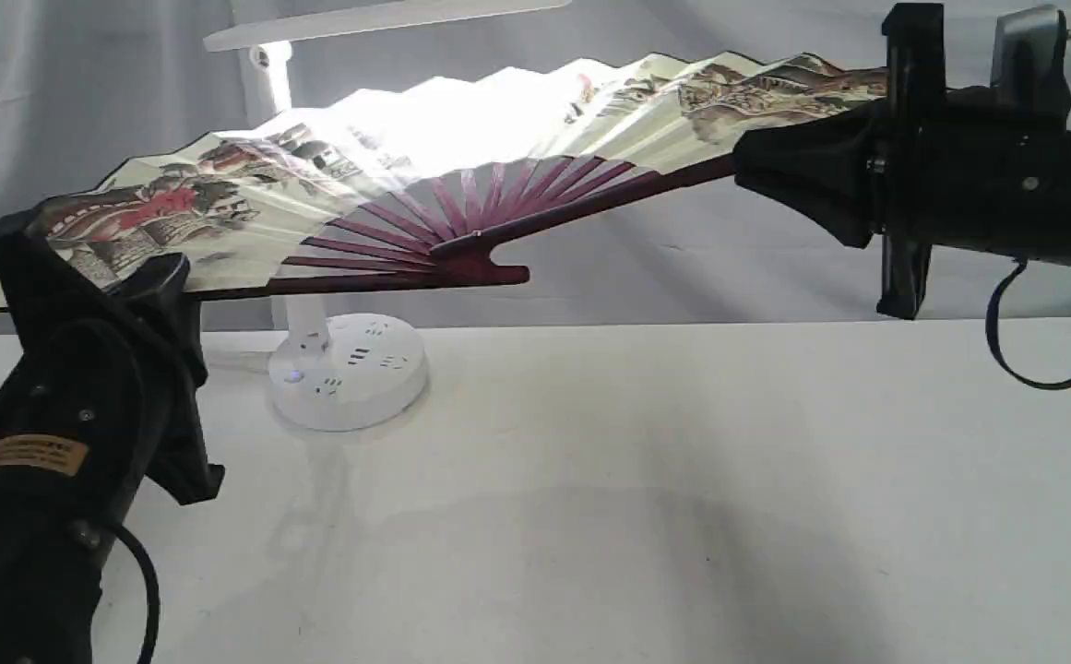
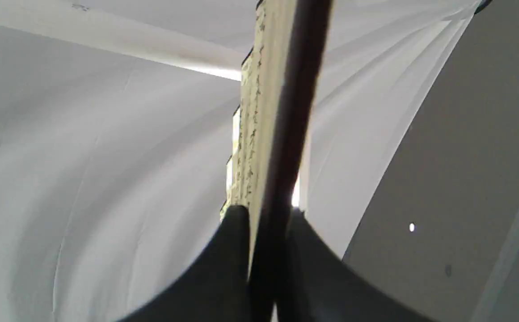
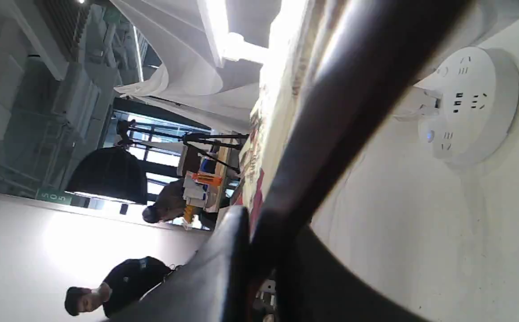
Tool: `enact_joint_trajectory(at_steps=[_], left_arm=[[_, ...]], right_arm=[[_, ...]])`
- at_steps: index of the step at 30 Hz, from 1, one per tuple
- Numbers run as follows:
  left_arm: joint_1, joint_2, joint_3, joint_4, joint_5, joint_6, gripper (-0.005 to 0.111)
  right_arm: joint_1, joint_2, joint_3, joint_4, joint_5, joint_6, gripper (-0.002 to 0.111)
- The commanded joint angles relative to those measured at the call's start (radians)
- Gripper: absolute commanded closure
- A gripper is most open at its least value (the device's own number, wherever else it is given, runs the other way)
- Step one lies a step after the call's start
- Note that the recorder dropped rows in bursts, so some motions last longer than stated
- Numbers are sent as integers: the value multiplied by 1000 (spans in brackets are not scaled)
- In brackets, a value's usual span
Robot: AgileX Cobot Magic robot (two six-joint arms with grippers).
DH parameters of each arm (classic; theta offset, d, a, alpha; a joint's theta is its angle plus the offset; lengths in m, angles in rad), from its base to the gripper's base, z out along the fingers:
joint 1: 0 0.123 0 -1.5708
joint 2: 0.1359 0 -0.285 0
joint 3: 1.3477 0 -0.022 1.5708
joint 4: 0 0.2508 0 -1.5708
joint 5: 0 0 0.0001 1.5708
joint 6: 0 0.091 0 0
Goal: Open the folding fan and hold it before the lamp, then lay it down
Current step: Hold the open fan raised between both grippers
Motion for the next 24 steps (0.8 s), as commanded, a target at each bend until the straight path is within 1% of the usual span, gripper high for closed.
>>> enact_joint_trajectory(at_steps=[1, 22, 24], left_arm=[[17, -13, -5, -122, -100, -43, 107], [17, -13, -3, -115, -107, -43, 107], [17, -13, 2, -106, -107, -43, 107]], right_arm=[[-19, 5, -4, -21, -126, -50, 108], [-19, 5, -4, -21, -95, -50, 108], [-19, 5, -4, -46, -79, -48, 108]])
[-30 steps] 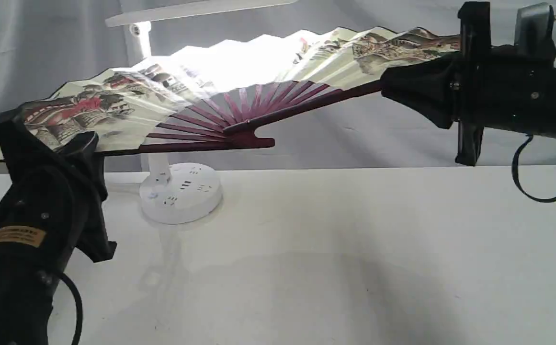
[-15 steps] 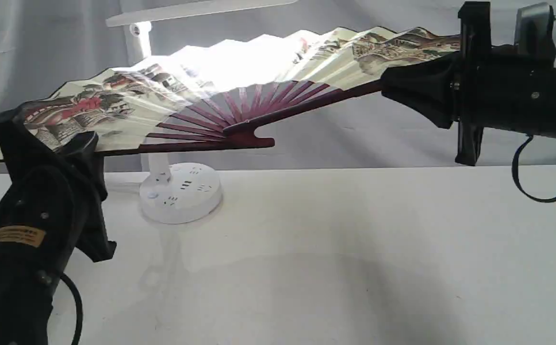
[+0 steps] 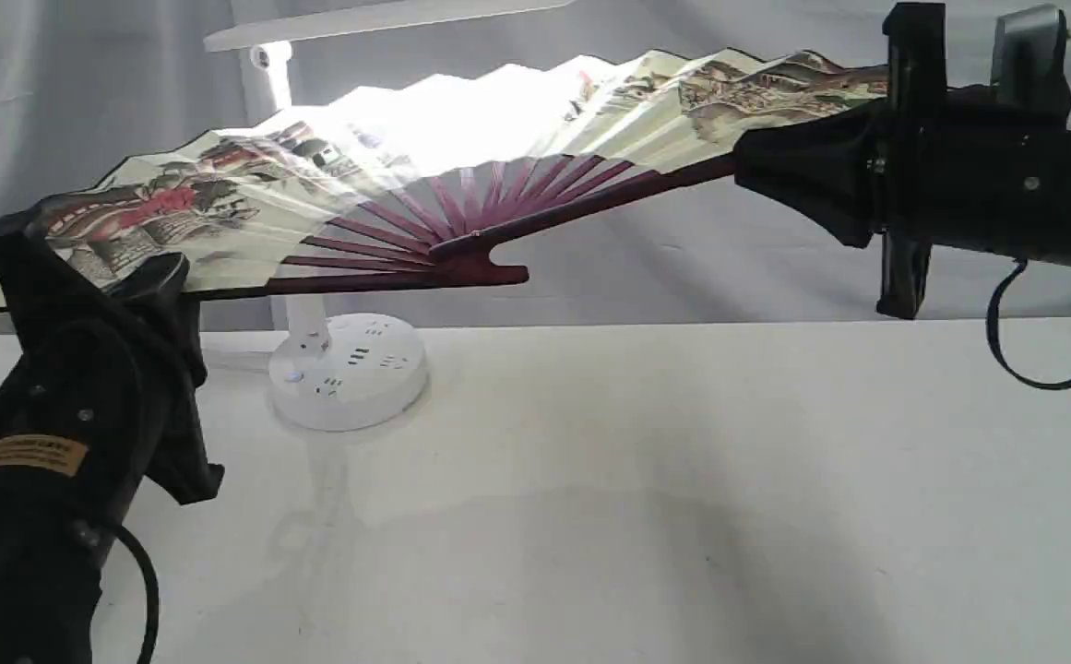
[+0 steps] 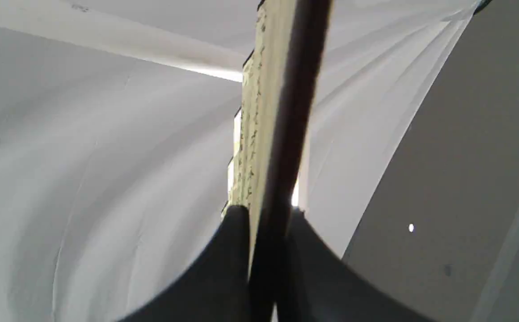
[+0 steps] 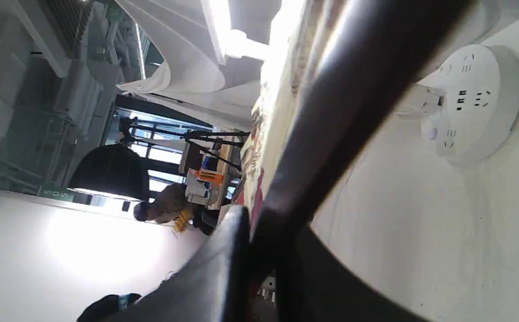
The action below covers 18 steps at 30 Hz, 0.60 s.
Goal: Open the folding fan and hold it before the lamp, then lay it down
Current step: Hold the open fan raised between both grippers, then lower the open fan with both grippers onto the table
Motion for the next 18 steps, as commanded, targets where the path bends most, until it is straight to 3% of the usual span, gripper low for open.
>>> enact_joint_trajectory(at_steps=[1, 9, 18], left_arm=[[17, -13, 7, -100, -107, -43, 107], [7, -13, 89, -55, -109, -52, 107], [-124, -13, 118, -209, -94, -16, 107]], right_arm=[[-19, 5, -4, -55, -78, -46, 108], [-22, 5, 17, -137, -36, -8, 108], [-46, 5, 144, -137, -23, -54, 108]])
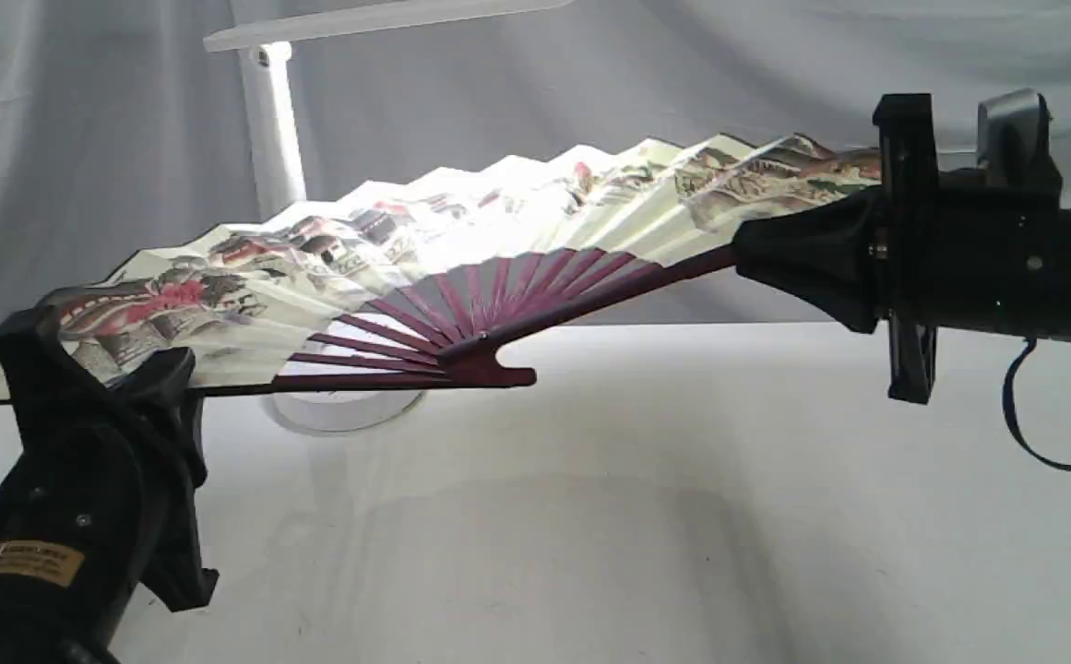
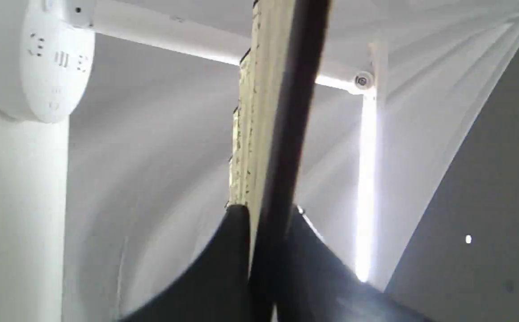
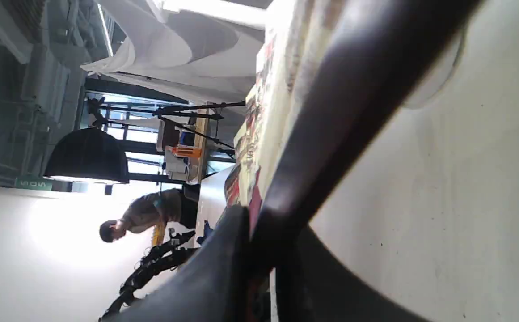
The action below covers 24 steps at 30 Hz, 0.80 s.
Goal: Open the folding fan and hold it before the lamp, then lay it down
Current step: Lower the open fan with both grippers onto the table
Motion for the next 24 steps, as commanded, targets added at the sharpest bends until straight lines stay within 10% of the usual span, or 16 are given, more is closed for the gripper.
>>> enact_joint_trajectory(at_steps=[1, 24], left_arm=[[-33, -13, -1, -115, -68, 13, 107], [-51, 201, -185, 67, 46, 60, 107]], right_arm=[[-45, 4, 52, -57, -47, -81, 108], [-347, 4, 265, -68, 8, -251, 108]])
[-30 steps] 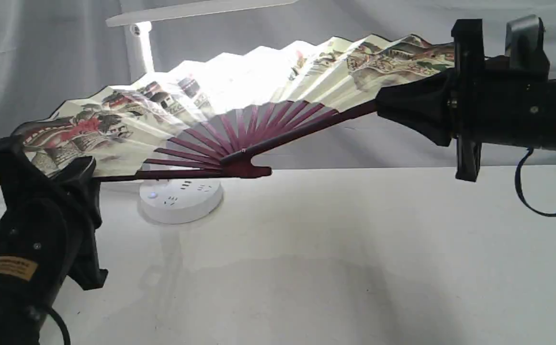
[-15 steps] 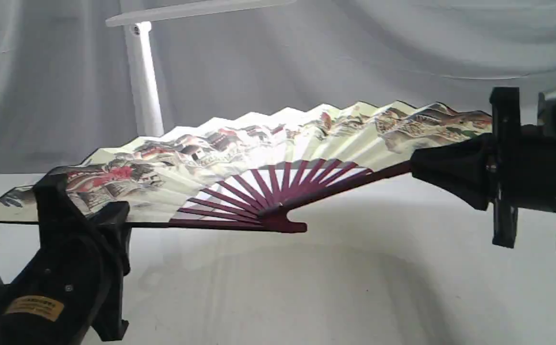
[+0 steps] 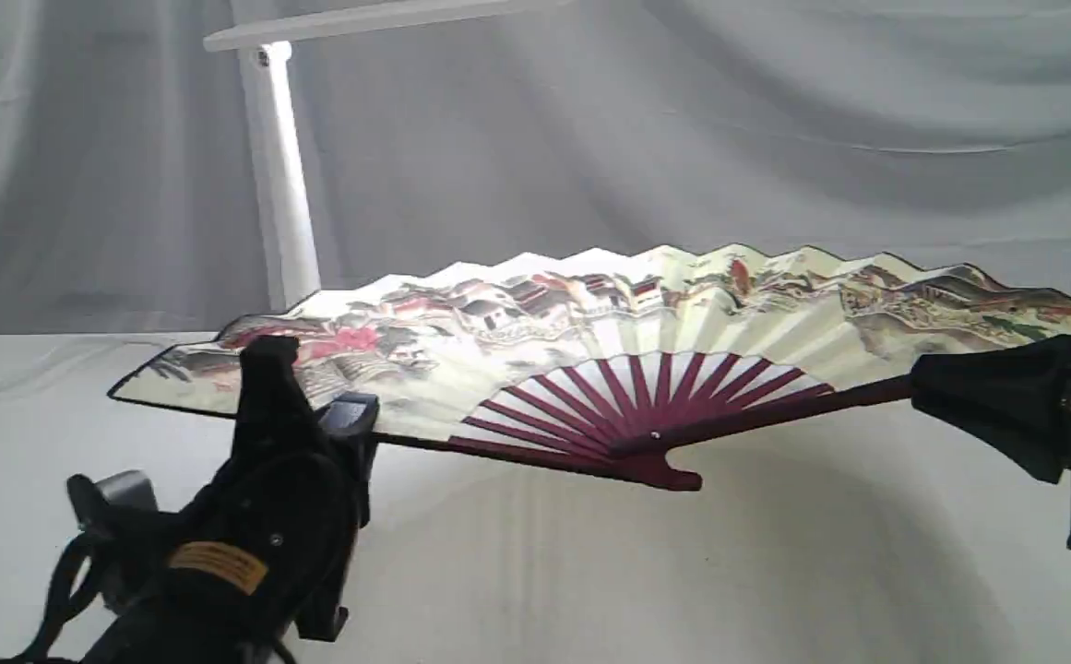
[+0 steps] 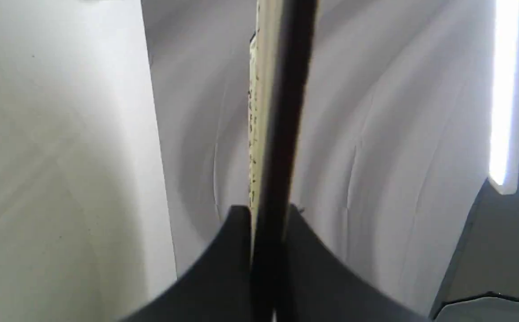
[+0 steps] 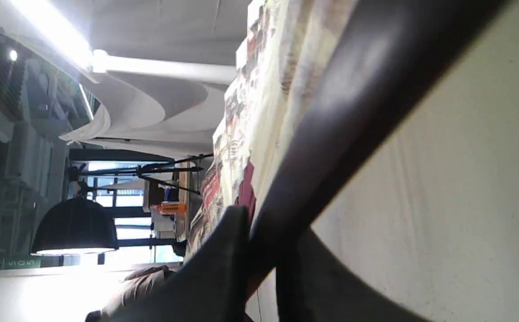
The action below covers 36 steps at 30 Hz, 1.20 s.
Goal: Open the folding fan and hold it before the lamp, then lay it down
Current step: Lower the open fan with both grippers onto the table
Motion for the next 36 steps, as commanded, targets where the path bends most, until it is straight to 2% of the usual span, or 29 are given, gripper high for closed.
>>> enact_joint_trajectory(at_steps=[1, 6, 13, 22, 27, 36], left_arm=[[17, 40, -49, -61, -93, -31, 107], [17, 113, -117, -44, -93, -34, 107], [15, 127, -109, -44, -74, -55, 107], [15, 127, -106, -122, 151, -55, 107], [23, 129, -106, -230, 141, 19, 107], [23, 164, -106, -230, 140, 27, 105]], right_arm=[[-45, 4, 3, -41, -126, -70, 108], [-69, 7, 3, -37, -154, -70, 108], [-63, 143, 1, -33, -94, -78, 108], [-63, 278, 1, -14, -66, -144, 108], [-62, 311, 1, -5, -75, -144, 108], [-40, 368, 1, 15, -65, -148, 108]])
